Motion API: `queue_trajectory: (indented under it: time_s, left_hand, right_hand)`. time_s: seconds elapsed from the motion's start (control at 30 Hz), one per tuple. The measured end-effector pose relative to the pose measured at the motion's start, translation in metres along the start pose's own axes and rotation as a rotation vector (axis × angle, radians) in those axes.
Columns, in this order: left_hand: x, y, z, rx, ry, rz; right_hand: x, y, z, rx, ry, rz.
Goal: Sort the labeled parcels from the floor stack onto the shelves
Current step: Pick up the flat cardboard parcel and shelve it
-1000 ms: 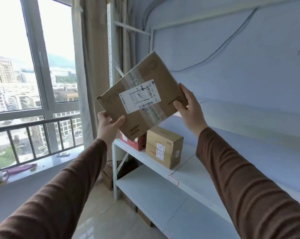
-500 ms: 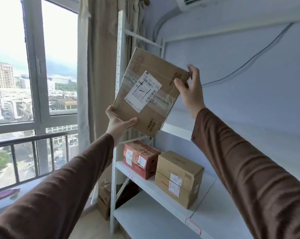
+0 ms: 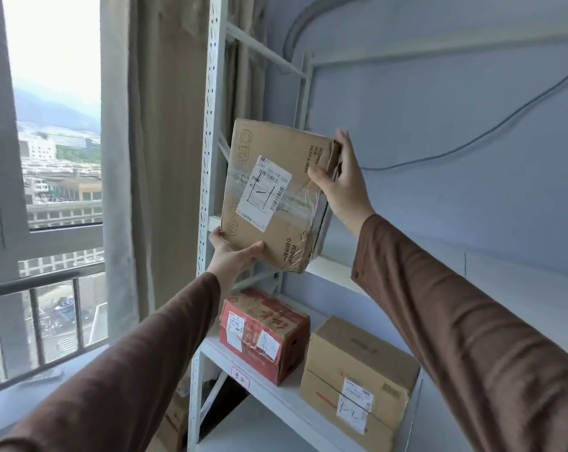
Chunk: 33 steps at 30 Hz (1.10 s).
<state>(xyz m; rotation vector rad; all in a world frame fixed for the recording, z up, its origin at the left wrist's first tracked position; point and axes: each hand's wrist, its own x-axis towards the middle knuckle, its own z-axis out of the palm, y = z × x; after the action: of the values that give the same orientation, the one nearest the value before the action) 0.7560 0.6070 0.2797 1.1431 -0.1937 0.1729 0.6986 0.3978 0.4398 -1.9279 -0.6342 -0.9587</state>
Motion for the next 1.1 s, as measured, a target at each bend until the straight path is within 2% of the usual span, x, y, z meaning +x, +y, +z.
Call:
queue_trajectory:
  time_s: [0.23,0.5,0.77,1.1]
  left_hand:
    - [0.072,-0.022,0.002,0.065,-0.04,0.029]
    - [0.126,-0.035,-0.013,0.239,-0.07,0.092]
    - [0.178,-0.033,-0.048,0.674,-0.075,0.171]
    - [0.231,-0.029,-0.039,0.979,-0.098,0.225]
  right_hand:
    - [0.019,0.072,0.035,-0.028,-0.025,0.042]
    - [-0.028,0.143,0.087,-0.089,-0.046,0.225]
    - [-0.033,0.16,0.12,-0.261,0.041,0.25]
    - [-0.005,0.167,0.129,-0.399,0.002,0.333]
